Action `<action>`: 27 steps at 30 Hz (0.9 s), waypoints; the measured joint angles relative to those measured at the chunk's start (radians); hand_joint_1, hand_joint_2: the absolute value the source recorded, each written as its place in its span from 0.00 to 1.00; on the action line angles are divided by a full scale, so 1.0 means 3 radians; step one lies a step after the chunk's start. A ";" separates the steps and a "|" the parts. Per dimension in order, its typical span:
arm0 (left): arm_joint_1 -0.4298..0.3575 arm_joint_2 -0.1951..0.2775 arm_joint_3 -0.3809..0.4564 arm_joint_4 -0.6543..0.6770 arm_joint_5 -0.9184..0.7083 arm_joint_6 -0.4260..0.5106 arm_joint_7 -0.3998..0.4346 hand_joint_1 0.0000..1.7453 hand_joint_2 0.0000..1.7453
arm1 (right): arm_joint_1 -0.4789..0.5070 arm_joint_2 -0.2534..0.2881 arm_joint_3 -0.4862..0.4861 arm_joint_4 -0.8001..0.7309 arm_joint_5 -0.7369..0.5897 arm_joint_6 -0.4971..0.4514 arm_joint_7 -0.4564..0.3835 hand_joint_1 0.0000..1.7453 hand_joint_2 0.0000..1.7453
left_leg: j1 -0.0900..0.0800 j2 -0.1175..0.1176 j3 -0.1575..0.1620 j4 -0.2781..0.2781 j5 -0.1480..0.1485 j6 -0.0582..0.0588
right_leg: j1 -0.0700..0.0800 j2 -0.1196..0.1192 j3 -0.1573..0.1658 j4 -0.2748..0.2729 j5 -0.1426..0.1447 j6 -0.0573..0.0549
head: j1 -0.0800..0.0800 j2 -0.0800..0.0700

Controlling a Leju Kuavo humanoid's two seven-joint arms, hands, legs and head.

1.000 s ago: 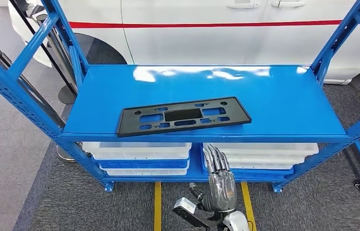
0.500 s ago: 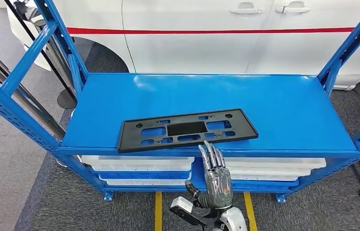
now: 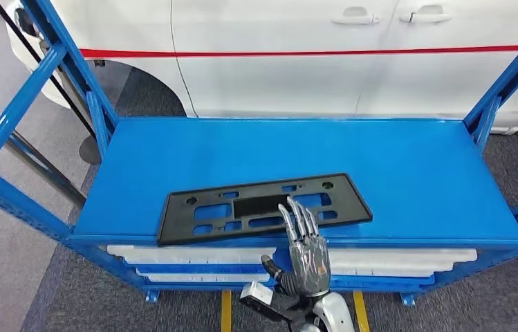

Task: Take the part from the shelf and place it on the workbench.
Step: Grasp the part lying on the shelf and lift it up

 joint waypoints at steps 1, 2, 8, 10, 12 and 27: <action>-0.0004 -0.0001 0.0010 0.0000 0.0001 0.0002 0.0001 0.00 0.00 | -0.0005 0.0000 0.0008 0.0000 0.0004 0.0000 0.0002 0.00 1.00 | 0.0004 0.0001 -0.0036 0.0101 -0.0035 -0.0014 | -0.0007 -0.0002 0.0039 -0.0015 -0.0013 -0.0021 | -0.0001 0.0000; -0.0009 -0.0003 0.0017 0.0001 0.0001 0.0003 0.0001 0.00 0.00 | -0.0009 0.0001 0.0015 -0.0001 0.0006 0.0000 0.0004 0.00 1.00 | 0.0010 0.0002 -0.0123 0.0276 -0.0101 -0.0031 | -0.0011 -0.0007 0.0075 -0.0028 -0.0030 -0.0037 | -0.0002 0.0000; 0.0003 -0.0005 0.0035 0.0001 -0.0001 0.0012 0.0006 0.00 0.00 | -0.0019 0.0000 0.0031 0.0001 0.0056 0.0000 0.0069 0.00 1.00 | 0.0019 0.0003 -0.0570 0.0629 0.0000 -0.0055 | 0.0009 0.0004 0.0234 -0.0027 -0.0157 -0.0051 | -0.0004 -0.0001; 0.0005 -0.0003 0.0038 0.0001 -0.0022 0.0027 0.0006 0.00 0.00 | -0.0038 -0.0006 0.0052 0.0004 0.0156 0.0000 0.0167 0.00 1.00 | 0.0003 0.0004 -0.0481 0.0230 0.0250 -0.0015 | 0.0009 0.0008 0.0285 -0.0031 -0.0197 -0.0033 | -0.0003 -0.0001; 0.0002 -0.0001 0.0040 0.0001 -0.0064 0.0040 0.0003 0.00 0.00 | -0.0083 -0.0021 0.0100 0.0015 0.0325 0.0000 0.0341 0.00 1.00 | -0.0024 0.0001 -0.0470 0.0077 0.0298 0.0029 | 0.0009 0.0015 0.0282 -0.0029 -0.0223 0.0003 | -0.0003 -0.0001; -0.0024 -0.0009 0.0037 0.0002 -0.0228 0.0046 -0.0017 0.00 0.00 | -0.0546 -0.0292 0.0899 0.0391 0.1066 0.0010 0.1311 0.00 1.00 | -0.0001 0.0005 -0.0319 -0.0003 0.0254 0.0068 | -0.0019 0.0000 0.0067 0.0027 -0.0059 0.0106 | -0.0002 0.0000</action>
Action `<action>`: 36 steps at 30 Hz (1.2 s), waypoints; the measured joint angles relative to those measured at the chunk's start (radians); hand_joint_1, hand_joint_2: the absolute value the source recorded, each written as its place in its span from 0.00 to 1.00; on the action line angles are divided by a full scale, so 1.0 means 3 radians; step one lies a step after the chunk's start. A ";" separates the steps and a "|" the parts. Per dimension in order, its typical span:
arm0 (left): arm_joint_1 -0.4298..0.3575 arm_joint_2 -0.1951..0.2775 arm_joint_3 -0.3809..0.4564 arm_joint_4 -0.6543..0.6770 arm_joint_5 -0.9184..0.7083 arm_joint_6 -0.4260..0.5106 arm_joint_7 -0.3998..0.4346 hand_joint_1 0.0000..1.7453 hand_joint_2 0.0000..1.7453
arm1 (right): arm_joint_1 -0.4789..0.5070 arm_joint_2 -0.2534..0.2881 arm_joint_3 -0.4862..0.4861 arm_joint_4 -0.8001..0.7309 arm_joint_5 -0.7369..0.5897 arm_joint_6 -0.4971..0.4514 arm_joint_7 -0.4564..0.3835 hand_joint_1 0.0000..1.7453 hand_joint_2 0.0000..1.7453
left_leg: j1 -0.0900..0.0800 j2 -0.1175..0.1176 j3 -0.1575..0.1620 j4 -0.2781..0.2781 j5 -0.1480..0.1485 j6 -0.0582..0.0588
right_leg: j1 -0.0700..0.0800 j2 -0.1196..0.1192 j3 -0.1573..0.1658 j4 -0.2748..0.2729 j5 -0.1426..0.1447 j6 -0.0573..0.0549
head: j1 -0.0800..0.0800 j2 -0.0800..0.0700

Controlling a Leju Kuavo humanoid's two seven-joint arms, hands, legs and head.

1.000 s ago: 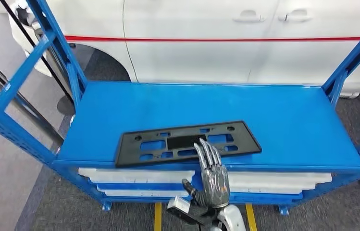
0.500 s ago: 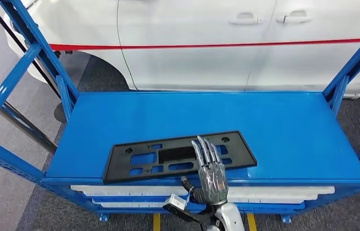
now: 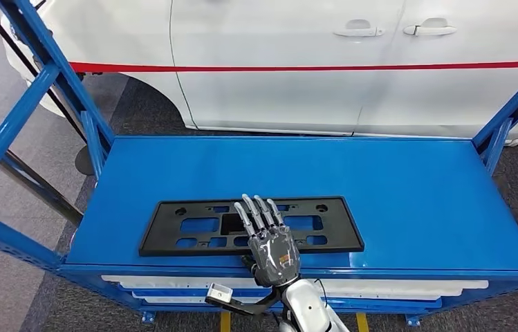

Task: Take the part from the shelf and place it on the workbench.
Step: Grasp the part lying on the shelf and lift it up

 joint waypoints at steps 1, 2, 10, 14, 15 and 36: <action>0.0004 -0.0003 -0.0005 0.0000 -0.0042 -0.0010 -0.0025 0.00 0.00 | -0.0032 -0.0037 0.0055 0.0022 0.0038 0.0016 0.0170 0.00 1.00 | -0.0002 0.0001 -0.0007 0.0003 -0.0001 -0.0019 | 0.0011 0.0005 0.0002 -0.0013 -0.0010 -0.0015 | -0.0001 0.0000; 0.0012 -0.0007 -0.0013 0.0000 -0.0090 -0.0022 -0.0052 0.00 0.00 | -0.0067 -0.0090 0.0124 0.0037 0.0070 0.0038 0.0373 0.00 1.00 | 0.0001 0.0002 -0.0008 -0.0001 -0.0001 -0.0036 | 0.0008 0.0010 0.0003 -0.0025 -0.0012 -0.0031 | -0.0001 0.0000; 0.0100 -0.0022 -0.0093 0.0000 -0.0290 -0.0101 -0.0101 0.00 0.00 | -0.0235 -0.0445 0.0440 0.0099 0.0116 0.0285 0.0720 0.00 1.00 | 0.0033 0.0006 -0.0449 0.0934 -0.0391 -0.0128 | -0.0007 -0.0002 0.0052 -0.0070 -0.0007 -0.0116 | -0.0002 -0.0001; 0.0101 -0.0010 -0.0095 0.0000 -0.0295 -0.0114 -0.0098 0.00 0.00 | -0.0263 -0.0461 0.0441 0.0112 0.0117 0.0402 0.0633 0.01 1.00 | 0.0028 0.0006 -0.0058 0.0134 -0.0012 -0.0090 | 0.0004 0.0021 0.0086 -0.0056 -0.0034 -0.0080 | -0.0001 -0.0001; 0.0097 -0.0009 -0.0096 0.0000 -0.0296 -0.0115 -0.0098 0.00 0.00 | -0.0268 -0.0464 0.0441 0.0114 0.0117 0.0417 0.0626 0.06 1.00 | 0.0021 0.0004 -0.0009 0.0037 0.0001 -0.0074 | 0.0008 0.0025 0.0089 -0.0055 -0.0037 -0.0062 | -0.0001 -0.0001; 0.0087 -0.0055 -0.0093 0.0000 -0.0365 -0.0120 -0.0126 0.00 0.00 | -0.0253 -0.0568 0.0156 0.0164 -0.0007 0.0780 0.0546 0.92 1.00 | 0.0034 0.0016 -0.0120 0.0234 -0.0119 -0.0099 | -0.0007 -0.0007 0.0131 -0.0112 -0.0013 -0.0103 | 0.0000 -0.0001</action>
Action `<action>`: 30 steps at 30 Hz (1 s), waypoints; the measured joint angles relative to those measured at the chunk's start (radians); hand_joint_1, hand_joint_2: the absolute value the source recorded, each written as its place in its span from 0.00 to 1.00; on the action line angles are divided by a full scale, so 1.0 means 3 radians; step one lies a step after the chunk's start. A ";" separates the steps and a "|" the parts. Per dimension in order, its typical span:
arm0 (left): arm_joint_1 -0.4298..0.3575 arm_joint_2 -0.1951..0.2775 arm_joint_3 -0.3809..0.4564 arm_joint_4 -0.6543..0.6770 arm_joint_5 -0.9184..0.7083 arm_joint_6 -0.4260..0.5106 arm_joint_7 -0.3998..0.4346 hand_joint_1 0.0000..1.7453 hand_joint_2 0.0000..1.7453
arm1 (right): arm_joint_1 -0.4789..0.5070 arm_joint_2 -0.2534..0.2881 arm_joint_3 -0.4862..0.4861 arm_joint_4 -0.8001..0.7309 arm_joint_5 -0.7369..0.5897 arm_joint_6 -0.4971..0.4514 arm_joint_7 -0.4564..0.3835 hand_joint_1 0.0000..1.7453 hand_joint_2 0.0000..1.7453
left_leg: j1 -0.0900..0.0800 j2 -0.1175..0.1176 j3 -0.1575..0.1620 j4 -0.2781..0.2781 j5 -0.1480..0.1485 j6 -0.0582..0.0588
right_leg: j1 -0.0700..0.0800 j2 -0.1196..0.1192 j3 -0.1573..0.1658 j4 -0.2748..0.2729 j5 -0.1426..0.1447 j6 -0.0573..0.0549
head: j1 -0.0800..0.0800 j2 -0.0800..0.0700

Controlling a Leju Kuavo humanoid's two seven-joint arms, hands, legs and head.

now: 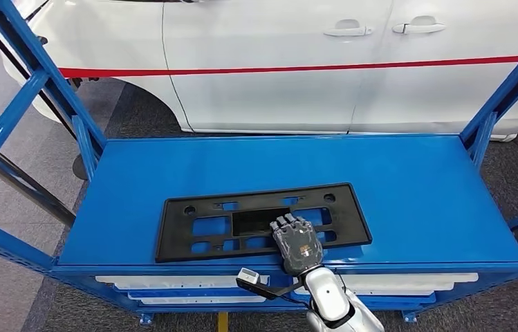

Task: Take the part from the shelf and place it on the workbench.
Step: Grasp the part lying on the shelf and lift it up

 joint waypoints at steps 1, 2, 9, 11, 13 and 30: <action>-0.0001 -0.0003 0.0000 0.0000 -0.0001 0.0000 -0.0002 0.00 0.00 | 0.0002 0.0000 -0.0010 0.0000 -0.0010 0.0005 -0.0007 0.92 1.00 | 0.0003 0.0000 -0.0090 0.0207 -0.0117 -0.0013 | 0.0002 -0.0004 -0.0004 -0.0001 0.0003 -0.0008 | 0.0000 0.0000; -0.0001 -0.0005 0.0001 0.0000 -0.0001 0.0000 -0.0002 0.00 0.00 | 0.0005 0.0000 -0.0019 0.0000 -0.0021 0.0011 -0.0014 0.91 1.00 | 0.0006 0.0001 -0.0191 0.0436 -0.0224 -0.0023 | 0.0005 -0.0007 -0.0009 0.0000 0.0004 -0.0011 | 0.0000 0.0000; -0.0003 -0.0009 0.0016 0.0000 -0.0002 -0.0001 -0.0004 0.00 0.00 | 0.0012 -0.0001 -0.0072 -0.0028 -0.0158 0.0123 -0.0085 0.97 1.00 | -0.0007 0.0001 0.0143 -0.0195 0.0124 0.0022 | 0.0020 -0.0002 0.0009 0.0008 -0.0007 0.0025 | 0.0000 0.0000; -0.0008 -0.0015 0.0029 0.0000 -0.0002 -0.0003 -0.0010 0.00 0.00 | 0.0023 -0.0001 -0.0092 -0.0056 -0.0316 0.0156 -0.0183 0.99 1.00 | -0.0024 -0.0001 0.0171 -0.0261 0.0125 0.0051 | 0.0027 0.0002 0.0005 0.0006 -0.0002 0.0063 | 0.0001 0.0000; -0.0006 -0.0029 0.0055 0.0000 0.0006 -0.0004 -0.0024 0.00 0.00 | 0.0066 0.0000 -0.0103 -0.0154 -0.0696 0.0185 -0.0434 1.00 1.00 | -0.0010 0.0004 0.0175 -0.0279 0.0145 0.0090 | 0.0028 0.0006 0.0003 0.0018 -0.0016 0.0100 | 0.0002 0.0000; -0.0003 -0.0198 0.0407 -0.0016 0.0142 0.0075 -0.0189 0.00 0.00 | 0.0995 -0.0002 0.0175 -0.2744 -0.4618 0.0331 -0.2566 1.00 1.00 | -0.0009 -0.0012 0.0060 -0.0086 0.0018 0.0013 | 0.0008 -0.0002 -0.0025 0.0023 -0.0018 0.0008 | 0.0001 0.0000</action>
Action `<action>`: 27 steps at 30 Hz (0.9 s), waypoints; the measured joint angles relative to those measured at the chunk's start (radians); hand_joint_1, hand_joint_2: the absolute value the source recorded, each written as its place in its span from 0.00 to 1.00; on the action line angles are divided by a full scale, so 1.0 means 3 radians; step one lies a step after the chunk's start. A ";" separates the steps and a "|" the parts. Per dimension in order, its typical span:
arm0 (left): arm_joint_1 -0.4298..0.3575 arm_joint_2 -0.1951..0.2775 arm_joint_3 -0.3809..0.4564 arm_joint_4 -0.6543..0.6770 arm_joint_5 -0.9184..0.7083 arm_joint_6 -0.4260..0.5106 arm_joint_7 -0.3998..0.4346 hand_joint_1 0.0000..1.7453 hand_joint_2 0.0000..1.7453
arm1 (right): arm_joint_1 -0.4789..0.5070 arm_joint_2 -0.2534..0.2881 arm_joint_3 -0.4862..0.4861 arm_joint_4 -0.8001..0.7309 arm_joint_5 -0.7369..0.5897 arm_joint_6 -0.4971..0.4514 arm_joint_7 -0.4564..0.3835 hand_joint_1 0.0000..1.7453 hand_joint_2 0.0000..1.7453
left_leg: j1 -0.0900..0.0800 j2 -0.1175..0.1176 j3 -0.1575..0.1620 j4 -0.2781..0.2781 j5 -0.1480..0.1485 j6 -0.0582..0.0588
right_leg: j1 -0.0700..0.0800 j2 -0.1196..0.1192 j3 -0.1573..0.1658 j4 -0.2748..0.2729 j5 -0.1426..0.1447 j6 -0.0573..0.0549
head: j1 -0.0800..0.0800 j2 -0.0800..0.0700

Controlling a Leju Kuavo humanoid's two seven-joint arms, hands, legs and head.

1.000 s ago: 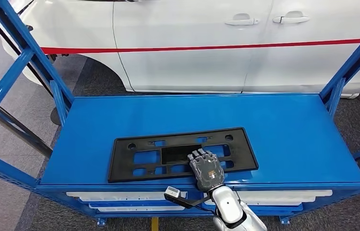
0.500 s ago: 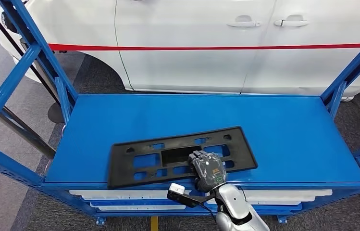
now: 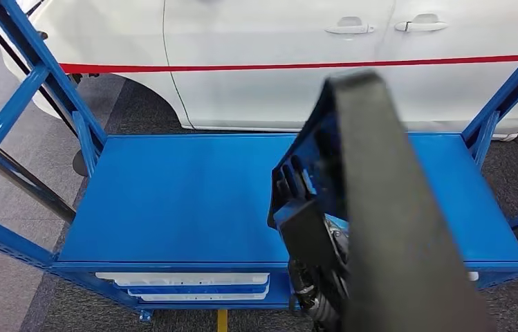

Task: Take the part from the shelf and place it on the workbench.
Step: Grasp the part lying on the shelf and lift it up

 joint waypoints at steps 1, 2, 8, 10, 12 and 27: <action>-0.0001 -0.0002 0.0009 -0.0001 0.0004 0.0000 -0.0002 0.00 0.00 | 0.0020 -0.0003 0.0001 -0.0057 -0.0006 -0.0003 -0.0022 1.00 1.00 | 0.0005 0.0001 -0.0075 0.0171 -0.0106 -0.0014 | -0.0003 -0.0003 -0.0001 -0.0003 0.0004 -0.0013 | 0.0000 0.0000; -0.0002 -0.0004 0.0017 -0.0001 0.0011 -0.0002 -0.0007 0.00 0.00 | 0.0042 -0.0006 0.0001 -0.0105 -0.0019 -0.0011 -0.0054 1.00 1.00 | 0.0006 0.0001 -0.0175 0.0394 -0.0226 -0.0026 | -0.0001 -0.0004 -0.0006 -0.0002 0.0004 -0.0021 | -0.0001 0.0000; 0.0003 -0.0026 0.0097 -0.0007 0.0069 -0.0039 -0.0033 0.00 0.00 | 0.0241 -0.0032 -0.0023 -0.0274 -0.0197 0.0030 -0.0038 1.00 1.00 | -0.0005 0.0002 -0.0073 0.0226 -0.0023 0.0025 | 0.0023 0.0002 0.0006 0.0017 -0.0017 -0.0026 | 0.0000 0.0000; -0.0004 -0.0041 0.0138 -0.0015 0.0102 -0.0039 -0.0031 0.00 0.00 | 0.0325 -0.0033 -0.0075 -0.0268 -0.0146 0.0099 0.0025 1.00 1.00 | -0.0031 0.0001 0.0084 -0.0109 0.0079 0.0071 | 0.0026 0.0003 0.0002 0.0024 -0.0024 -0.0001 | 0.0000 0.0000; -0.0005 -0.0059 0.0177 -0.0020 0.0124 -0.0035 -0.0023 0.00 0.00 | 0.0394 -0.0030 -0.0135 -0.0233 -0.0086 0.0182 0.0022 1.00 1.00 | -0.0048 -0.0003 0.0098 -0.0160 0.0084 0.0089 | 0.0021 0.0001 -0.0005 0.0022 -0.0017 0.0037 | 0.0000 0.0000; -0.0020 -0.0127 0.0294 -0.0043 0.0082 -0.0001 0.0030 0.00 0.00 | 0.0688 0.0096 -0.0455 0.0174 -0.0065 0.0726 -0.0254 1.00 1.00 | -0.0010 0.0002 -0.0060 -0.0073 0.0193 0.0040 | -0.0029 0.0025 0.0044 0.0114 -0.0139 0.0108 | 0.0000 0.0000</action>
